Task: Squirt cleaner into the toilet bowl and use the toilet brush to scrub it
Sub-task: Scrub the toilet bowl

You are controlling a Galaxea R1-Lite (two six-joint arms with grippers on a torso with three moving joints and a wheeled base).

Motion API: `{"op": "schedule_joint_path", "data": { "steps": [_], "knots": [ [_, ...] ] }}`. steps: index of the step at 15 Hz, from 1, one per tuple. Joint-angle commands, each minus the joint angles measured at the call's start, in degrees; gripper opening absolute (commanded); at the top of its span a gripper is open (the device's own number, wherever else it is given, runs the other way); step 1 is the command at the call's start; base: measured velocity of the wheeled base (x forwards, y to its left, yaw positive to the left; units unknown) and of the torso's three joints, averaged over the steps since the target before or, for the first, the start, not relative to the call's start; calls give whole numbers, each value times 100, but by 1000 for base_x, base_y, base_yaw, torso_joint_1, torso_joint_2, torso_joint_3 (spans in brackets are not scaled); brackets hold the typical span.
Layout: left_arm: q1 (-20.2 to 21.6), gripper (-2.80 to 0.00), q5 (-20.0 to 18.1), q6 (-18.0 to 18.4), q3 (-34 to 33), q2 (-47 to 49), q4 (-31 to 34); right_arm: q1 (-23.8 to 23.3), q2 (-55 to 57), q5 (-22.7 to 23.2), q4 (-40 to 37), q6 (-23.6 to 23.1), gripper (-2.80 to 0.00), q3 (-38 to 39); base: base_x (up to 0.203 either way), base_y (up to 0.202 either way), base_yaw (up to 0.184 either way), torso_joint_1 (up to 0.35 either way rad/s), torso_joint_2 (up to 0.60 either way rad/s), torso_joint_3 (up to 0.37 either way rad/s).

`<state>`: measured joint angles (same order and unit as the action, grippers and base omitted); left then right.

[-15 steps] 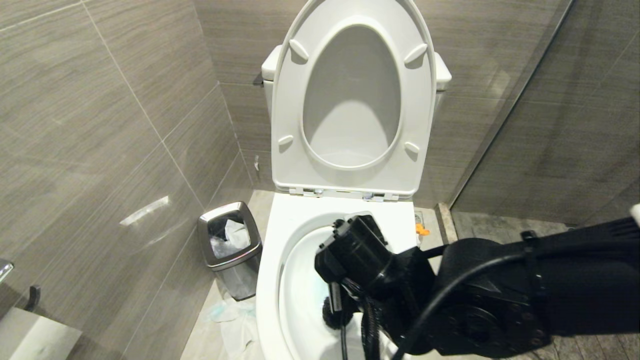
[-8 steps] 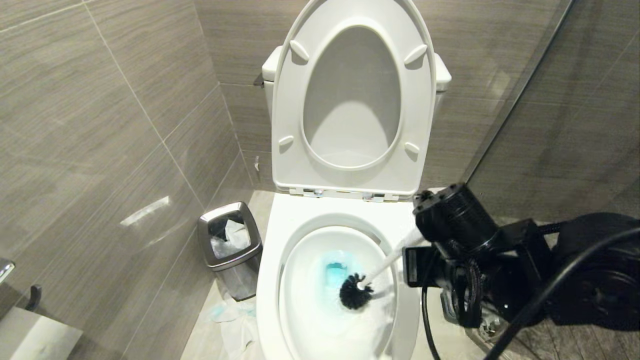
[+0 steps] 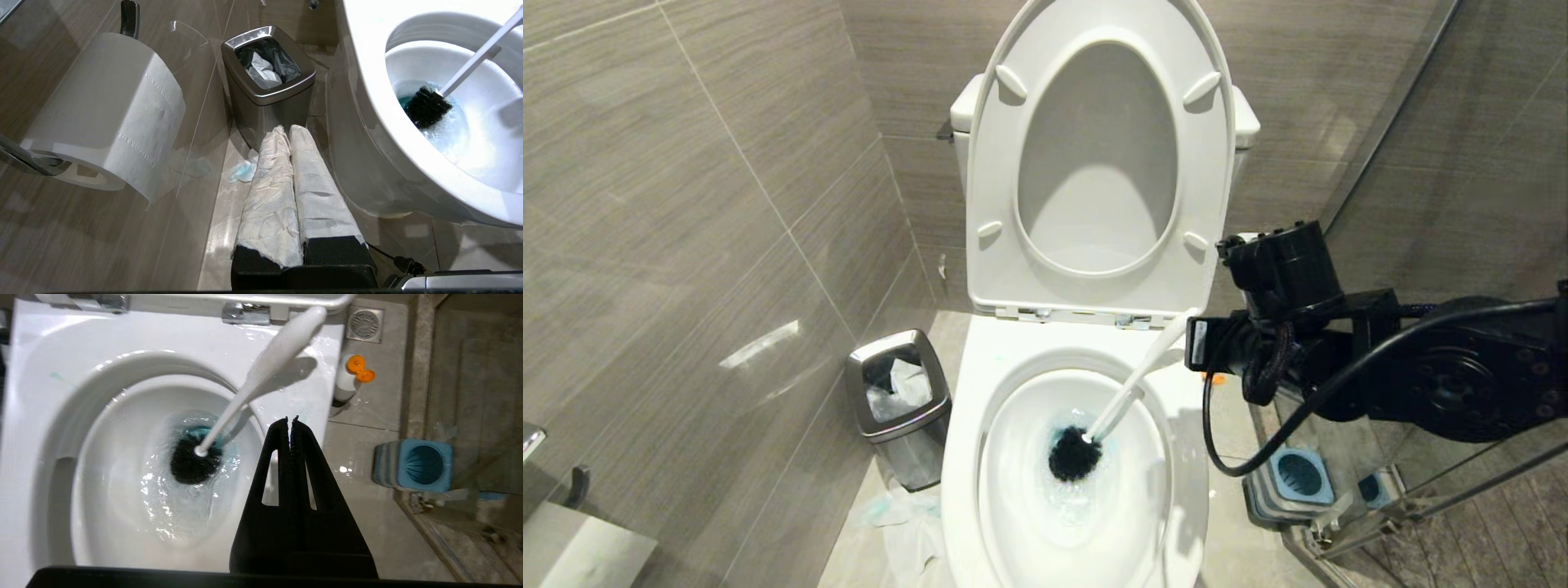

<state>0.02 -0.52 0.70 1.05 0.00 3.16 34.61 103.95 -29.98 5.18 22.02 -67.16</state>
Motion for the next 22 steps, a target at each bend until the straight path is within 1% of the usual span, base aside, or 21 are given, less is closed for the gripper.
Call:
{"op": "schedule_joint_path", "data": {
  "steps": [1,3,4,6,7,9,10,11,12,13,14,15,16,19,21,22],
  "knots": [
    [6,-280,0,1,1,0,1,107,112,394,-44,365,-280,-69,0,0,0,0,0,0],
    [-2,-280,0,1,1,0,1,307,-267,853,-103,429,-280,191,0,0,0,0,0,0],
    [4,-280,0,1,1,0,1,446,-552,1168,-235,432,-280,346,0,0,0,0,0,0],
    [6,-280,0,1,1,0,1,729,-1043,1728,-918,466,-280,507,0,0,0,0,0,0],
    [-1,-280,0,1,1,0,1,834,-1177,1875,-1174,602,-280,592,0,0,0,0,0,0],
    [-2,-280,0,1,1,0,1,956,-1198,2106,-1202,1357,-280,614,0,0,0,0,0,0],
    [6,-280,0,1,1,0,1,1006,-1178,2167,-1218,1598,-280,646,0,0,0,0,0,0],
    [-2,-280,0,1,1,0,1,1012,-1140,2149,-1249,1672,-280,696,0,0,0,0,0,0],
    [-1,-280,0,1,1,0,1,1002,-1117,2134,-1308,1850,-280,709,0,0,0,0,0,0],
    [6,-280,0,1,1,0,1,995,-1082,2002,-1330,2076,-280,712,0,0,0,0,0,0],
    [6,-280,0,1,1,0,1,984,-1006,1767,-1329,2224,-280,743,0,0,0,0,0,0],
    [-2,-280,0,1,1,0,1,959,-894,1582,-1327,2289,-280,794,0,0,0,0,0,0],
    [6,-280,0,1,1,0,1,917,-793,1481,-1333,2315,-280,864,0,0,0,0,0,0],
    [0,-280,0,1,1,0,1,898,-689,1433,-1301,2311,-280,1149,0,0,0,0,0,0],
    [-2,-280,0,1,1,0,1,872,-602,1240,-1234,2273,-280,1170,0,0,0,0,0,0],
    [-2,-280,0,1,1,0,1,864,-541,1176,-1149,2255,0,1152,0,0,0,0,0,0]
  ]
}}
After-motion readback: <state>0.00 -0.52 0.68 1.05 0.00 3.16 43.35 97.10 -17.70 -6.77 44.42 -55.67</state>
